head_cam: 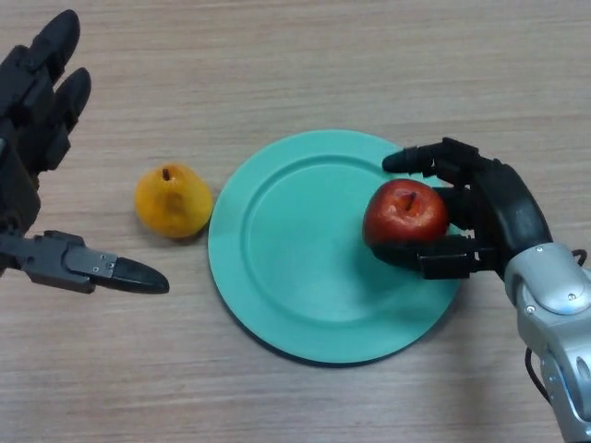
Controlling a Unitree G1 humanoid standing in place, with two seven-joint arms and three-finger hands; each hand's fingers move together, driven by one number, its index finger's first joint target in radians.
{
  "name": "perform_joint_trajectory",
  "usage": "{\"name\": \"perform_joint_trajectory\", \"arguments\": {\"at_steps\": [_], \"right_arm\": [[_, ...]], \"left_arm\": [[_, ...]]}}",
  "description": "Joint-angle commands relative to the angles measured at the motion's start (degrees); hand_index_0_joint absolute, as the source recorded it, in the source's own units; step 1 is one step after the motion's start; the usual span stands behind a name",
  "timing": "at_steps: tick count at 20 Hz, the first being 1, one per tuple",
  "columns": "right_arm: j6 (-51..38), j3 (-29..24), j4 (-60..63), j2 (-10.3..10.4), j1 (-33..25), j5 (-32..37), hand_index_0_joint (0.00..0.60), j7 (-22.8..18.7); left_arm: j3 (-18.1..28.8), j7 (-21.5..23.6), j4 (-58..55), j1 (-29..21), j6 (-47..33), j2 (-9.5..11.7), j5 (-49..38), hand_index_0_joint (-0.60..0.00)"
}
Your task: Pick up the red apple and place it on the plate
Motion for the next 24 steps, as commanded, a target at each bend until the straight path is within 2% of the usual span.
{"name": "perform_joint_trajectory", "arguments": {"at_steps": [1,5,7,8,9,11,13,14,15,17,19,21,24], "right_arm": [[-6.3,-0.5,-4.8,-0.5,-3.8,1.8,0.0,-2.8],[-6.1,-1.3,-7.6,-0.5,-5.6,4.2,0.0,-3.5],[-4.7,-4.2,-11.5,-0.5,-5.6,6.3,0.0,-2.6],[-1.4,-6.4,-15.2,-0.5,-6.0,11.4,0.0,-4.0],[0.0,-7.3,-16.8,-0.5,-6.3,13.5,0.0,-4.6],[2.3,-8.9,-21.2,-1.5,-6.2,18.2,0.0,-5.7],[3.8,-10.5,-25.4,-3.7,-4.6,21.9,0.0,-5.3],[4.3,-11.8,-28.0,-5.6,-2.6,23.2,0.0,-3.9],[4.3,-12.4,-29.1,-6.4,-1.6,23.4,0.0,-3.1],[4.8,-14.1,-32.3,-8.1,1.5,23.3,0.0,-1.1],[2.9,-14.4,-33.7,-8.9,4.9,20.8,0.0,2.2],[1.4,-14.1,-33.6,-8.4,5.7,17.7,0.0,4.2],[-1.0,-13.6,-33.9,-7.1,6.1,15.8,0.0,5.2]], "left_arm": [[5.0,-0.8,-3.7,-1.0,-3.8,2.5,-2.5,0.0],[4.4,-1.0,-3.1,-0.4,-6.0,2.2,-0.9,0.0],[5.2,-1.7,-2.7,-0.6,-5.3,2.7,-2.1,0.0],[5.8,-3.0,-2.0,-0.5,-5.2,3.0,-3.0,0.0],[6.0,-3.3,-1.4,-0.6,-5.5,3.1,-3.2,0.0],[5.9,-2.8,-0.9,-1.0,-6.5,3.3,-3.2,0.0],[6.1,-2.1,-0.7,-1.3,-7.8,3.5,-3.2,0.0],[5.7,-1.8,-0.1,-1.2,-8.3,3.5,-2.7,0.0],[5.4,-1.6,0.2,-1.2,-8.6,3.4,-2.4,0.0],[7.1,1.1,-1.3,-1.8,-2.4,2.9,-7.8,0.0],[7.2,2.7,-1.5,-1.9,-0.7,4.1,-10.0,0.0],[4.7,1.7,-1.6,-1.3,-1.2,4.1,-7.0,0.0],[3.3,3.2,-1.2,-2.2,-3.8,2.5,-3.1,0.0]]}}
